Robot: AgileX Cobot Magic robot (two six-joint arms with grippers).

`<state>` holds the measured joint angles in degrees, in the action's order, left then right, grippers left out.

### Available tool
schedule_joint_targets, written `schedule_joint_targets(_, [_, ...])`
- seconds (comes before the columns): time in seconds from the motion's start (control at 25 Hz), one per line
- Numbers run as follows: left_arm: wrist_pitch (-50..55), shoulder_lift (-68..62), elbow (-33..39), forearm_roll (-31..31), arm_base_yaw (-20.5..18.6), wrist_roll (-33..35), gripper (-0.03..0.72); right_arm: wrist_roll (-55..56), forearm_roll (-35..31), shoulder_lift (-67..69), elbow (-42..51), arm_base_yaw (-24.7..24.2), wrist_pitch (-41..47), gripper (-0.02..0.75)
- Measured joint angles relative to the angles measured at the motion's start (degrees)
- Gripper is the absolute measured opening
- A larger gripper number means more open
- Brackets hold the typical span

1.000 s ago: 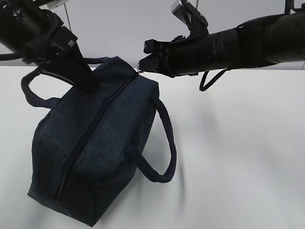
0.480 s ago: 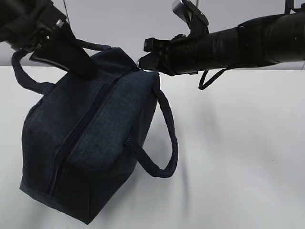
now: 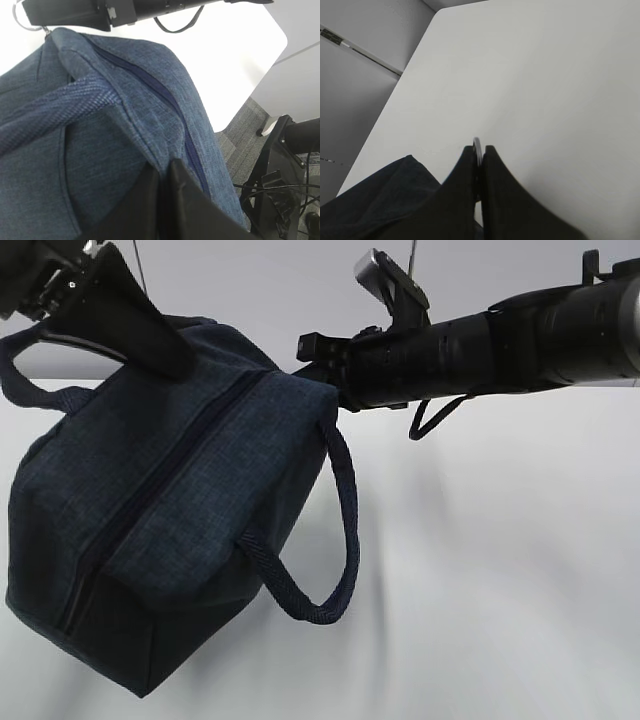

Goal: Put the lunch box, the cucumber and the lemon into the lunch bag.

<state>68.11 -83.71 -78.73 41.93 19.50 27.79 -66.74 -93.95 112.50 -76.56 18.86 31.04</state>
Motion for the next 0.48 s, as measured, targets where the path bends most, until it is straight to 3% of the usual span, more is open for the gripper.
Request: schedule_joint_targets(0.48, [0.0, 0.75, 0.02, -0.34, 0.0, 0.0, -0.006, -0.73, -2.37, 0.71, -0.41, -0.27, 2.17, 0.0])
